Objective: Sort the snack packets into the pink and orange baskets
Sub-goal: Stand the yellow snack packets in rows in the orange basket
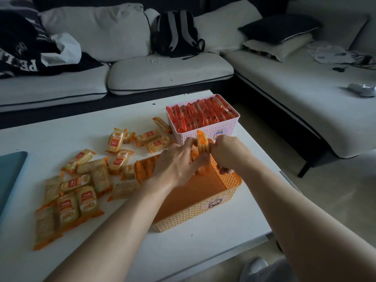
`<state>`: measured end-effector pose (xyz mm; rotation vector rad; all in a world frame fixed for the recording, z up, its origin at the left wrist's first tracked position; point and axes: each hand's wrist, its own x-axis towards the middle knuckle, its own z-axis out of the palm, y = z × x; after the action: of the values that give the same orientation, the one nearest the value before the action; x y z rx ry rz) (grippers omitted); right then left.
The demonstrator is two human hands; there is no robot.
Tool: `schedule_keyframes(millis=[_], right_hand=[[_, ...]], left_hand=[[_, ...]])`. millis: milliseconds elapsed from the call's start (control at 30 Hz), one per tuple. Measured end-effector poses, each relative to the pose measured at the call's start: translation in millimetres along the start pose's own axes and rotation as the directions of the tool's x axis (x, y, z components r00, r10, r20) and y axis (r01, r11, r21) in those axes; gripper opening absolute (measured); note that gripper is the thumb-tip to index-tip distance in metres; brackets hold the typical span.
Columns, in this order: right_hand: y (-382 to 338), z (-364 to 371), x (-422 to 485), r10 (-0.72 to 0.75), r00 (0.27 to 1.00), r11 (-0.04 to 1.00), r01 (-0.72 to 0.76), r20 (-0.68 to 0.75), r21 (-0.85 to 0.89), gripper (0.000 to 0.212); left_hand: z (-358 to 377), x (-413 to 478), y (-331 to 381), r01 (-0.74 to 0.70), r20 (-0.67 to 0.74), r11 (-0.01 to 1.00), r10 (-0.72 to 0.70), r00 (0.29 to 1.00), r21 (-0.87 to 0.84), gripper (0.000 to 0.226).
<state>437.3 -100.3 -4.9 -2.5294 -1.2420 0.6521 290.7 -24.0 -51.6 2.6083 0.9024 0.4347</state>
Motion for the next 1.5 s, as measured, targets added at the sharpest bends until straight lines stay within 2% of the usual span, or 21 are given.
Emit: schedule_keyframes(millis=[33,100,200,267,367,433,533,633,733,867,1000,1100,1300,1500], right_hand=[[-1,1,1,-0.048,0.994,0.995,0.039,-0.093,-0.091,0.020],[-4,1,3,-0.136,0.972,0.987,0.118,-0.189,-0.106,0.014],[-4,-5,1,-0.203,0.977,0.964,0.211,-0.064,0.164,0.018],[1,-10,-2,-0.203,0.979,0.941,0.195,0.002,0.277,0.023],[4,-13,-6,-0.177,0.983,0.912,0.146,0.046,0.384,0.042],[3,-11,-6,-0.202,0.979,0.940,0.193,0.005,0.282,0.041],[-1,-6,-1,-0.215,0.972,0.973,0.222,-0.099,0.063,0.028],[1,-3,7,-0.168,0.970,0.982,0.180,-0.178,0.057,0.018],[1,3,12,-0.185,0.959,0.981,0.194,-0.216,0.021,0.011],[-3,20,21,-0.171,0.944,0.985,0.161,-0.283,-0.057,0.010],[-6,33,23,-0.177,0.965,0.975,0.145,-0.195,-0.168,0.010],[-5,30,23,-0.164,0.969,0.979,0.136,-0.186,-0.155,0.011],[-2,9,12,-0.154,0.970,0.988,0.154,-0.187,-0.014,0.018],[-23,11,-2,-0.230,0.917,0.972,0.234,-0.325,-0.026,0.019]], left_hand=[[0,0,1,0.013,0.005,1.000,-0.013,1.000,0.003,0.057],[0,1,3,0.026,0.000,0.999,-0.026,1.000,0.037,0.043],[-1,1,6,0.055,-0.023,0.998,-0.054,0.998,0.039,0.034],[0,1,8,0.066,-0.020,0.996,-0.064,0.998,0.061,0.035],[3,-1,10,0.052,-0.016,0.990,-0.050,0.999,0.128,0.042],[5,0,9,0.051,-0.014,0.990,-0.050,0.999,0.131,0.045],[6,0,7,0.052,0.007,0.987,-0.054,0.999,0.150,0.049],[5,-3,5,0.047,0.002,0.988,-0.048,0.999,0.149,0.045],[2,-3,3,0.037,-0.009,0.989,-0.036,0.999,0.142,0.042],[3,-5,4,-0.013,-0.060,0.991,0.021,0.998,0.134,0.034],[2,-6,2,-0.023,-0.062,0.989,0.032,0.998,0.145,0.043],[0,-8,1,-0.014,-0.074,0.992,0.023,0.997,0.128,0.044],[-12,-16,-1,-0.005,-0.087,0.999,0.009,0.996,0.043,0.040],[-39,-38,-11,-0.008,-0.157,1.000,0.009,0.988,0.009,0.032]])
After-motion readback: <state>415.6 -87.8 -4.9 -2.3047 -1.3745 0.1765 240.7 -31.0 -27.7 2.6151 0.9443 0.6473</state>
